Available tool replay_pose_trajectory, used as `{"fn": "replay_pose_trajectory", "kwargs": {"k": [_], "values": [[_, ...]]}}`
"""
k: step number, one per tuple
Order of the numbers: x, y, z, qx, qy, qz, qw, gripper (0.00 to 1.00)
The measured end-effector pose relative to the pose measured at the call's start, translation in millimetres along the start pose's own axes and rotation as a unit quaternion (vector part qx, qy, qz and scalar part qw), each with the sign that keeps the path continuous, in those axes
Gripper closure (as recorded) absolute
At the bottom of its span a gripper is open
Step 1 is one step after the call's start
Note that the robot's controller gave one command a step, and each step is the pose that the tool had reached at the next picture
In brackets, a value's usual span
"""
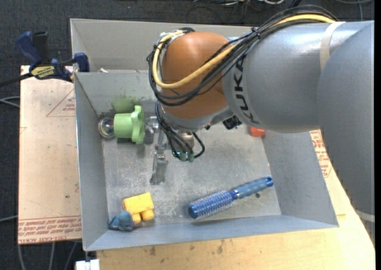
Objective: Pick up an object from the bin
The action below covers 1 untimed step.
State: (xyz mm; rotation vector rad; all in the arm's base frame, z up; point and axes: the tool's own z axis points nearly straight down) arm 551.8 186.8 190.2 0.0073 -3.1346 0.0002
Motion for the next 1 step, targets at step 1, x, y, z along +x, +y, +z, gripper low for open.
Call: {"fn": "replay_pose_trajectory", "kwargs": {"k": [1], "values": [[59.5, 21.7, 121.4, 0.0, -0.0044, -0.095, 0.9954, 0.0]]}}
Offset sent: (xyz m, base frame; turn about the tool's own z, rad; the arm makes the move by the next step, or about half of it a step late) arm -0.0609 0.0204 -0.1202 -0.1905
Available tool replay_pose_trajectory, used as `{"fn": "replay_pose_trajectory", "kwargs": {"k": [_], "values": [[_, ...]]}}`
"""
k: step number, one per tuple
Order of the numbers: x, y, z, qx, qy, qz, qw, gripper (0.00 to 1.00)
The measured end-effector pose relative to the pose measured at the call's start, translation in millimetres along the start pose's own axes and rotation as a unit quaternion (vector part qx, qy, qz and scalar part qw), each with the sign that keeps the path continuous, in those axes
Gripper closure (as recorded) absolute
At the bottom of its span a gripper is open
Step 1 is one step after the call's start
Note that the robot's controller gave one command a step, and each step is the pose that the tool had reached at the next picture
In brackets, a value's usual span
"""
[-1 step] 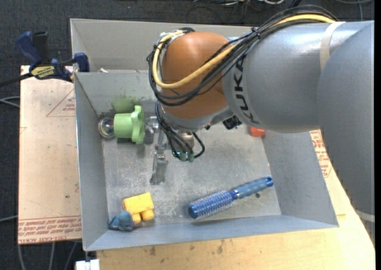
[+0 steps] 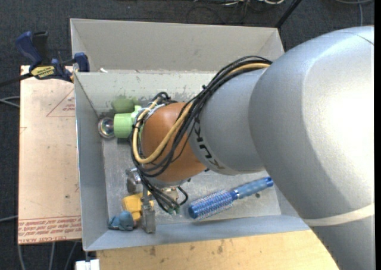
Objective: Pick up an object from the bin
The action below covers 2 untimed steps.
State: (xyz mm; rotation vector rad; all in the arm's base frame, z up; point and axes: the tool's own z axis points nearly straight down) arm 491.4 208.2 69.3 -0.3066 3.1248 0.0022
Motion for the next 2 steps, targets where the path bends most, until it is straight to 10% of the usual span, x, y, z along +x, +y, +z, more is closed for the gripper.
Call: {"fn": "replay_pose_trajectory", "kwargs": {"k": [2], "values": [[-13.0, -8.6, -30.5, 0.0, -0.0003, -0.072, 0.9974, 0.0]]}}
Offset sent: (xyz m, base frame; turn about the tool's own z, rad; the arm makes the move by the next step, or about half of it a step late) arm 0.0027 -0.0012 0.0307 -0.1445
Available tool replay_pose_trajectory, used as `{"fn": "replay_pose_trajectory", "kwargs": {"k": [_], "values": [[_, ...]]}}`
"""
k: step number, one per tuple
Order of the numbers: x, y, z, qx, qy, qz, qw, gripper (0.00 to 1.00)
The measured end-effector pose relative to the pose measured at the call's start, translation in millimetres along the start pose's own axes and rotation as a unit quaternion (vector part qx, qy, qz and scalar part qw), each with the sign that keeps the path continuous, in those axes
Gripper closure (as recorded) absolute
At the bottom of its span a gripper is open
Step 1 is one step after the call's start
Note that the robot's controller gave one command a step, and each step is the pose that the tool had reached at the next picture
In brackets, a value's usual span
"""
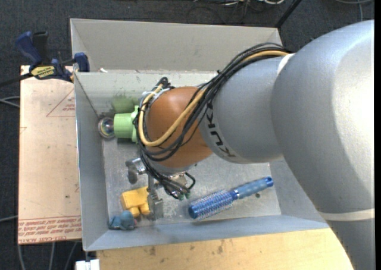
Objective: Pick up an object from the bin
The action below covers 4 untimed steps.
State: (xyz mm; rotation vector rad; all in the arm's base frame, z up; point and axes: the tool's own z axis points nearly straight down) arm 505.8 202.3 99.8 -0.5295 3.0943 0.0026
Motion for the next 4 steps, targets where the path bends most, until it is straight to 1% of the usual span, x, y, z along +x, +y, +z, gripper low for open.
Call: {"fn": "replay_pose_trajectory", "kwargs": {"k": [1, 2, 3, 4], "values": [[2.1, 3.0, 31.9, 0.0, 0.0024, -0.009, 1.0, 0.0], [1.7, 3.4, 31.9, 0.0, 0.0011, -0.008, 1.0, 0.0], [1.0, 3.3, 31.4, 0.0, -0.0004, -0.008, 1.0, 1.0], [-1.9, 4.3, -76.0, 0.0, -0.0034, -0.008, 1.0, 1.0]]}}
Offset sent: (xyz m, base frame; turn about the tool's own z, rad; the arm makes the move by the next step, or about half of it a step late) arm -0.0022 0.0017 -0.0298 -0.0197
